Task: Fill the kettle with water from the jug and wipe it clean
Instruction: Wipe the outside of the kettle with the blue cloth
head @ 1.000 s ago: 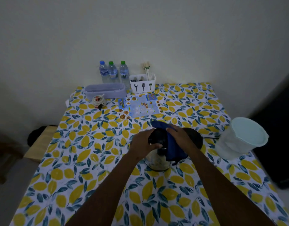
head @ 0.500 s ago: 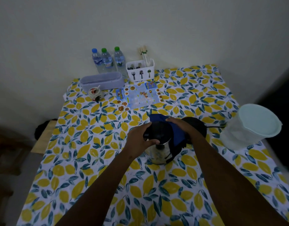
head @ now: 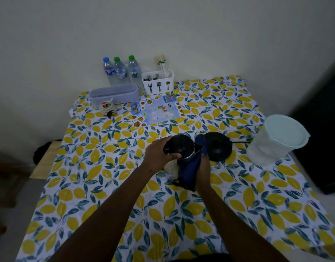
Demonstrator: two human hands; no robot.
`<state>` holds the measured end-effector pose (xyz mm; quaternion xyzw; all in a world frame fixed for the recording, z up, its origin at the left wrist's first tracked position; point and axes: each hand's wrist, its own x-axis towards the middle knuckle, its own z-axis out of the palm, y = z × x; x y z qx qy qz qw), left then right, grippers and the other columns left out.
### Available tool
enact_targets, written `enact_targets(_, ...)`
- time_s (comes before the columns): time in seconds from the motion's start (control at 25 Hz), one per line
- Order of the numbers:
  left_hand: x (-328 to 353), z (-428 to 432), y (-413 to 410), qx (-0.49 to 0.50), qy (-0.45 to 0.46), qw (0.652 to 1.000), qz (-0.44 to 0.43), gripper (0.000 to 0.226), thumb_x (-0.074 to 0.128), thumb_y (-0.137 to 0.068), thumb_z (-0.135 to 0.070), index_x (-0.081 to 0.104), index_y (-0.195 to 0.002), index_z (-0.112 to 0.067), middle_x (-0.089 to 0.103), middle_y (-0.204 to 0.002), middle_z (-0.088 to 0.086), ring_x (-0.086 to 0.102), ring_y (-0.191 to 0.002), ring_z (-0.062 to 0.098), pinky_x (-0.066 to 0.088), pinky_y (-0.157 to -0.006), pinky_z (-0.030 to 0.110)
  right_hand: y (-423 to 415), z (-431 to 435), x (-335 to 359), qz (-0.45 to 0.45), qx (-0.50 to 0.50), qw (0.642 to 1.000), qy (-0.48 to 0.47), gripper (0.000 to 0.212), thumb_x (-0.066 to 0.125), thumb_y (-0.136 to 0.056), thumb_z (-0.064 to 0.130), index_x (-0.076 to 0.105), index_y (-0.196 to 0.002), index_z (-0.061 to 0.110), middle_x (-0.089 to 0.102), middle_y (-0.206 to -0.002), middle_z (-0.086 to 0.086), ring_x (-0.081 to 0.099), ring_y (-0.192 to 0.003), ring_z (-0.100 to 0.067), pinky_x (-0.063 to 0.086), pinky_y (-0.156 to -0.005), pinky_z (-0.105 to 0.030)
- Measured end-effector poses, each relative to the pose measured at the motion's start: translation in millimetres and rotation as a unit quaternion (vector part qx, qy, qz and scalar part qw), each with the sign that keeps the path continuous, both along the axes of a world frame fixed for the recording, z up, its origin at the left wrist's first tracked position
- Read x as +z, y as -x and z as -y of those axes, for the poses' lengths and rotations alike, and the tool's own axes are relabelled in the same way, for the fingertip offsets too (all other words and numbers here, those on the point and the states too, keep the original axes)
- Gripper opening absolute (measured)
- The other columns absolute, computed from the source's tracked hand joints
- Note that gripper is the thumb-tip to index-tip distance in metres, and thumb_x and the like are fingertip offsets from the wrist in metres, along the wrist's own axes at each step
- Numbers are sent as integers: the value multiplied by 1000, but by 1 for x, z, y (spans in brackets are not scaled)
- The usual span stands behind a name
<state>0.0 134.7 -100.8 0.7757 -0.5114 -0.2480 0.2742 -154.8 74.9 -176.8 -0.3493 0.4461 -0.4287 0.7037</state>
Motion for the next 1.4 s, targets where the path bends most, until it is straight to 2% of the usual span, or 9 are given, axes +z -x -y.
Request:
enact_targets(0.16,1,1,-1,-11,-16,1000,6,85,75,-76,-50,37,-145,-18,49,-145,9,47,-131,28,41,-107,43,-35,-66,5,-306,-40,944,115,79,59,-86,31,18,-151,12,24,-158,-13,30,-140,-35,32,-112,-52)
enact_targets(0.28,1,2,-3,-24,-14,1000,6,84,73,-77,-50,36,-145,-17,48,-146,8,46,-132,29,41,-107,44,-53,-83,7,-419,-36,897,133,98,71,-80,38,10,-151,10,15,-159,-14,21,-143,-36,26,-112,-52)
enact_targets(0.52,1,0,-1,-22,1,1000,15,84,73,-78,-49,36,-145,-15,47,-147,10,47,-131,29,41,-106,42,-27,-80,-21,-435,34,894,99,91,65,-85,24,5,-150,4,15,-158,-20,21,-140,-42,27,-111,-57)
enact_targets(0.64,0,-5,-1,-37,34,999,-7,79,74,-78,-46,39,-143,-16,51,-142,10,51,-127,28,41,-99,34,-5,-64,-27,-392,49,914,95,73,58,-88,11,17,-149,4,31,-151,-22,36,-134,-41,39,-105,-55)
enact_targets(0.76,-7,-18,-21,-26,14,998,-55,66,75,-80,-38,46,-134,-15,56,-132,10,54,-121,27,43,-95,36,26,-43,-22,-351,35,920,168,48,57,-85,2,45,-132,1,62,-113,-20,60,-91,-33,51,-73,-46)
enact_targets(0.88,-19,-27,-34,9,0,999,-51,35,67,-88,-34,54,-110,-10,62,-101,14,60,-95,31,42,-75,36,53,-26,-20,-402,32,886,230,31,59,-82,2,54,-113,2,62,-91,-17,54,-67,-22,43,-58,-38)
enact_targets(1.0,-24,-24,-22,47,51,994,-80,30,62,-92,-31,53,-107,-7,61,-95,15,59,-85,28,44,-72,37,65,-13,-20,-469,66,846,244,53,64,-80,9,47,-130,4,60,-118,-21,60,-92,-37,53,-75,-48)
enact_targets(1.2,-20,-10,-24,132,126,982,-55,22,60,-93,-31,52,-100,-11,51,-77,-4,50,-67,10,34,-56,20,64,-1,-27,-577,148,764,250,70,62,-84,24,33,-144,7,37,-150,-17,48,-116,-42,44,-96,-51)
enact_targets(1.4,-22,10,-40,165,163,970,-69,26,58,-95,-27,52,-107,-5,57,-94,19,55,-81,31,41,-66,33,48,1,-45,-632,239,702,223,72,54,-89,37,20,-150,16,24,-157,-8,30,-134,-38,39,-103,-51)
